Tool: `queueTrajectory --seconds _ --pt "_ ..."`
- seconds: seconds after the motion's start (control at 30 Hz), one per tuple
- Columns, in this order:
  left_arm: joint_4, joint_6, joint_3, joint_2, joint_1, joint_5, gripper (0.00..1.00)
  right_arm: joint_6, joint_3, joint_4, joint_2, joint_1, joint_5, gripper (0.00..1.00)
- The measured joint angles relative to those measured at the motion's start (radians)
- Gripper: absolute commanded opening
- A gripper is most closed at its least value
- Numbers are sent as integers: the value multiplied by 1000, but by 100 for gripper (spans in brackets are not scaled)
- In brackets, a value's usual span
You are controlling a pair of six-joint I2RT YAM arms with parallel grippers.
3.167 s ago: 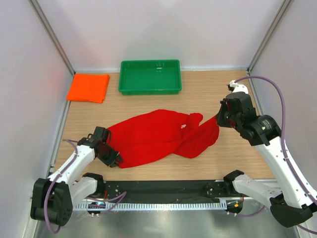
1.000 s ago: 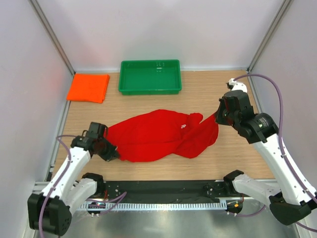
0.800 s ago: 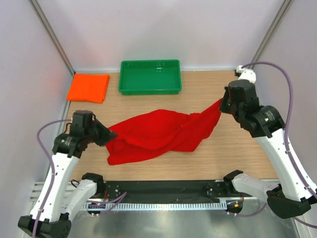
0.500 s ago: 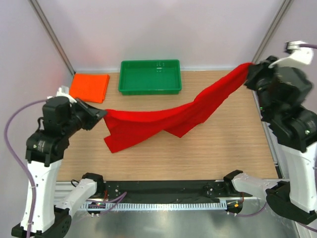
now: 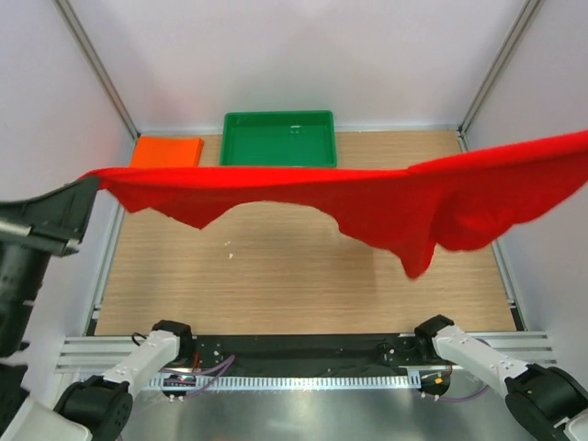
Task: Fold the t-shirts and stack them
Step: Flatten the tshirt out
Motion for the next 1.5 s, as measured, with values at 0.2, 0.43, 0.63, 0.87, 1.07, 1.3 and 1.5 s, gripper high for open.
queueTrajectory --seconds 0.2,0.43,0.63,0.87,1.07,1.3,1.5 --pt "28 22 95 -54 0 8 0 26 97 5 -33 -19 -130 1" --pt "72 46 16 -58 -1 12 0 36 -41 60 -79 -37 -166 1" --pt "134 105 -308 -25 -1 -69 0 3 -391 158 -90 -35 -110 1" --pt "214 178 -640 180 20 -217 0 -53 -795 270 54 -35 -47 1" --pt "314 193 -829 422 174 -164 0 -76 -991 352 327 -64 -54 1" --pt "421 209 -787 789 308 -23 0 -77 -1033 423 547 -109 -81 1" --pt "443 229 -663 975 311 76 0 -94 -986 434 648 -116 -88 1"
